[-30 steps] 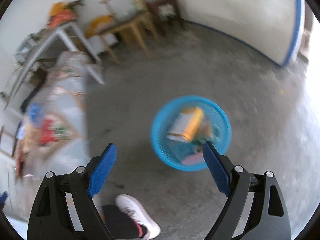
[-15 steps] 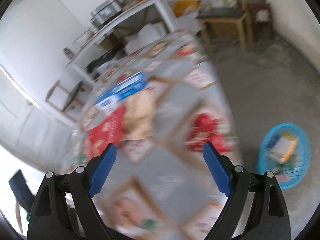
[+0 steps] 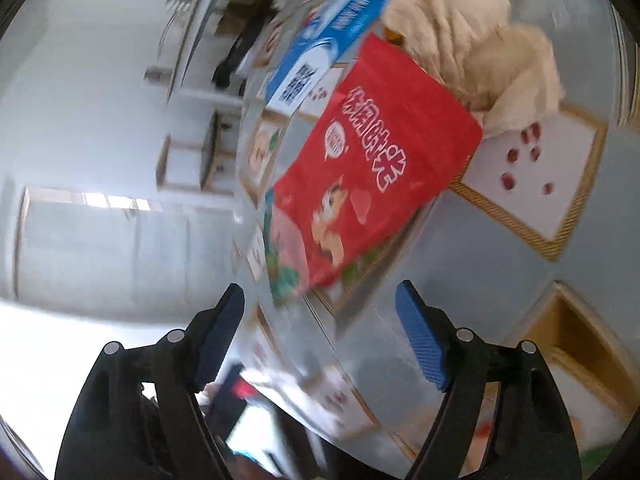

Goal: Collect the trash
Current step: 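Turn both tools back toward the table items, then grasp the red snack bag with the left tool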

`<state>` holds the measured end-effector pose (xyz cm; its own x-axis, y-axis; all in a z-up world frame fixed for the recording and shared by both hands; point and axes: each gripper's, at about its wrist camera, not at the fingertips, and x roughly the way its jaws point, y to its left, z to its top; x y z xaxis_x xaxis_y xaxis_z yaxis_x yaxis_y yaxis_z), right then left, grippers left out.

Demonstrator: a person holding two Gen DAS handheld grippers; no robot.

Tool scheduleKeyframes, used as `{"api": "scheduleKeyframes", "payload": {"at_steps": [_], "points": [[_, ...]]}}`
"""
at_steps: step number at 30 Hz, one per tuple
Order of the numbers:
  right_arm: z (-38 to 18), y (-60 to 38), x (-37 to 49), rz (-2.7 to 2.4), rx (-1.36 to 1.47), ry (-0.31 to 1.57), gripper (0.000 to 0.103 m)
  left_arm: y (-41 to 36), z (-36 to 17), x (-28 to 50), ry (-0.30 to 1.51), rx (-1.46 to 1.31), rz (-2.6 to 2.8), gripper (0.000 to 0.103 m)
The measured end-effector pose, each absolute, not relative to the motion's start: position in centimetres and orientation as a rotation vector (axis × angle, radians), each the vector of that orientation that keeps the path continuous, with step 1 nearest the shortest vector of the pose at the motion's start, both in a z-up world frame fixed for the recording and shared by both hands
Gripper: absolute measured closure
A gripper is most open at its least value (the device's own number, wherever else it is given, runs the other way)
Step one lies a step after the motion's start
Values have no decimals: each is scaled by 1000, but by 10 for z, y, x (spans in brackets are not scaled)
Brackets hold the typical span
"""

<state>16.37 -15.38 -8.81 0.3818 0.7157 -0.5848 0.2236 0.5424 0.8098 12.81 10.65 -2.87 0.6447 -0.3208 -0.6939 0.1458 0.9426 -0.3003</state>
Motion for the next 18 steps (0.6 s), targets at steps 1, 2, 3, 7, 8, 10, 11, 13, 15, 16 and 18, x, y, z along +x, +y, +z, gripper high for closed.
{"api": "scheduleKeyframes", "payload": {"at_steps": [1,2,3,7,8,10,11,13,15,16,18], "points": [[-94,-153,167,366,1019,1169,29,109,-29,127,829,-228,-263,23],[-98,-153,168,347,1057,1155,32,112,-30,126,829,-231,-258,23],[-101,-152,169,330,1090,1138,35,115,-30,124,827,-235,-253,24],[-103,-154,171,267,1124,1088,55,124,-29,120,819,-239,-242,25],[-106,-156,172,268,1130,1096,62,127,-29,118,815,-243,-241,26],[-112,-154,176,283,1126,1128,88,132,-29,117,809,-247,-241,26],[-114,-153,175,295,1120,1149,94,135,-28,115,805,-252,-242,27],[-115,-155,172,318,1112,1169,97,140,-27,114,798,-266,-242,28],[-113,-156,169,354,1083,1184,97,148,-26,113,791,-293,-243,31],[-112,-156,168,399,1067,1207,97,153,-25,113,786,-310,-244,32],[-112,-150,166,511,1003,1300,97,161,-25,113,782,-343,-244,34]]}}
